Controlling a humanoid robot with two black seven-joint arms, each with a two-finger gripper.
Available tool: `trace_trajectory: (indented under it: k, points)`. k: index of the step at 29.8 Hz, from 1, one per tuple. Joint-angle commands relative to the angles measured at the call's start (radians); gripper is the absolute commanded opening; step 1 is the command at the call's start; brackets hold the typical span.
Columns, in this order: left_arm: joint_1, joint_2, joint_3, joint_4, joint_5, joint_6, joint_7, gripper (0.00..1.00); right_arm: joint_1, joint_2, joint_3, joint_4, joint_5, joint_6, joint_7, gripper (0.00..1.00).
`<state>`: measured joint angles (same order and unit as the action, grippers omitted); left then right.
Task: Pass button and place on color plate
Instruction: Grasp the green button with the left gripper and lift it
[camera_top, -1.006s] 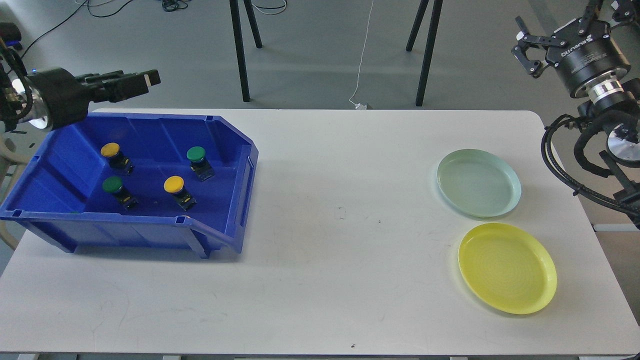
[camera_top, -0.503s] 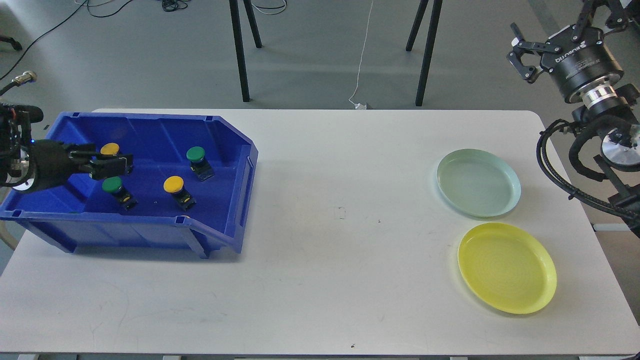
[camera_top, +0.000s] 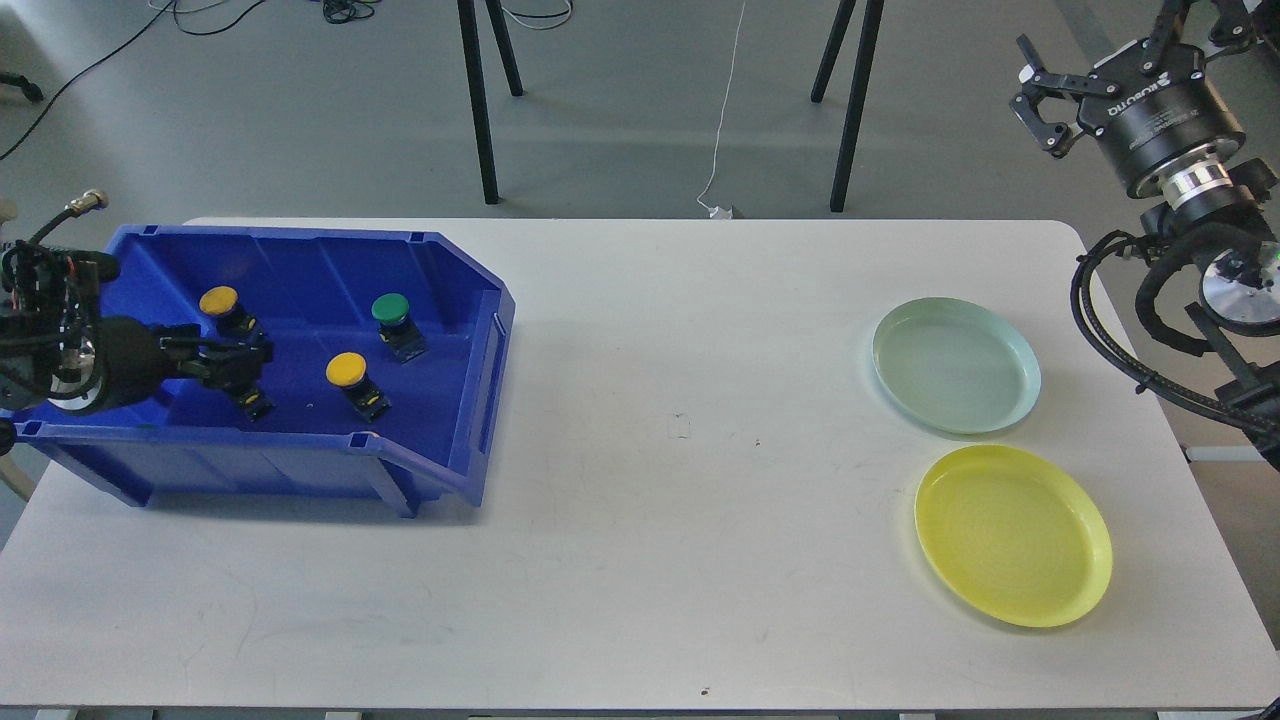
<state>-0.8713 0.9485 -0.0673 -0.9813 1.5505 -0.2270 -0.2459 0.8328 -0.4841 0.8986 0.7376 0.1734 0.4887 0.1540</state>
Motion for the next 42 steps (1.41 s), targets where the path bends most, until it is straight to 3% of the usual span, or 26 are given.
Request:
trace_trajectory:
  k: [1, 10, 13, 17, 27, 34, 42]
  points:
    - [0.011, -0.014, 0.001, 0.035, 0.000, 0.000, 0.000, 0.89, 0.000, -0.001, -0.001, -0.001, 0.000, 0.000, -0.001, 0.99]
    - [0.014, -0.050, 0.032, 0.095, 0.037, 0.000, -0.033, 0.88, -0.001, 0.012, -0.003, -0.006, -0.002, 0.000, -0.001, 0.99]
    - [0.015, -0.048, 0.037, 0.096, 0.037, -0.002, -0.032, 0.81, 0.000, 0.013, -0.003, -0.006, -0.002, 0.000, -0.001, 0.99]
    - [0.014, -0.048, 0.035, 0.095, 0.037, -0.002, -0.032, 0.65, 0.002, 0.013, -0.003, -0.007, -0.002, 0.000, -0.001, 0.99]
    - [0.012, -0.043, 0.035, 0.096, 0.036, -0.003, -0.038, 0.41, 0.003, 0.013, -0.003, -0.010, -0.002, 0.000, -0.001, 0.99]
    - [0.005, -0.047, 0.035, 0.096, 0.037, -0.005, -0.058, 0.31, 0.006, 0.013, -0.003, -0.010, -0.002, 0.000, -0.001, 0.99]
    - [-0.069, -0.024, 0.032, 0.037, 0.033, -0.020, -0.068, 0.31, 0.009, 0.005, -0.001, -0.009, -0.002, 0.000, -0.001, 0.99]
